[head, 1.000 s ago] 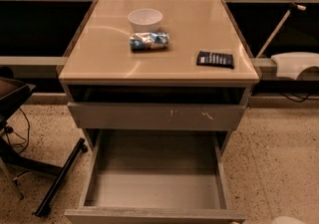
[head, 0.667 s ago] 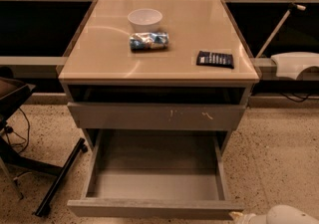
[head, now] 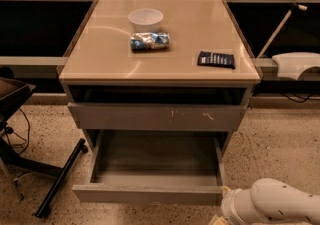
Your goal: Close middle drawer
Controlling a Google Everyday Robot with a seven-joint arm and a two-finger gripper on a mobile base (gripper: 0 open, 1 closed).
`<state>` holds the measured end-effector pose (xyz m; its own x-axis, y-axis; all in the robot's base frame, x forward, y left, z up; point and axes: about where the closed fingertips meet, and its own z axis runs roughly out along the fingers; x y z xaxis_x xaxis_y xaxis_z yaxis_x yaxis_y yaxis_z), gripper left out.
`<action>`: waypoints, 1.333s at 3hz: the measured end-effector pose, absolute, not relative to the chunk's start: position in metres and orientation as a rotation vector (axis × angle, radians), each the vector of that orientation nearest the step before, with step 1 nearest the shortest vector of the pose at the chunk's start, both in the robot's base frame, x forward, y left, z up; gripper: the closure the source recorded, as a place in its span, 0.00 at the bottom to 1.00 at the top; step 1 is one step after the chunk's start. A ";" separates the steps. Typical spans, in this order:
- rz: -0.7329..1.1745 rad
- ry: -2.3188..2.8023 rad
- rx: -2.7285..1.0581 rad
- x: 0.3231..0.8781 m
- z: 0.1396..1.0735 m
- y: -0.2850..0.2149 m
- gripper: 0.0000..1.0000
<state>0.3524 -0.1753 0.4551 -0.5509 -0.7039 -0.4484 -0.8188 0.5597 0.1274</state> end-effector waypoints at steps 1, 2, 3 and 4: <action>0.462 2.450 -1.246 0.352 0.455 -0.175 0.00; 0.411 2.440 -1.199 0.322 0.472 -0.185 0.00; 0.439 2.455 -1.205 0.277 0.471 -0.183 0.00; 0.561 2.435 -1.311 0.268 0.450 -0.151 0.00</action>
Offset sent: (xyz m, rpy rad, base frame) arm -0.1280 -0.0420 0.0756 -0.0420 -0.1729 -0.1598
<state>0.2677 -0.1505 0.4501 -0.5284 -0.7189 -0.4517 -0.8440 0.5022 0.1882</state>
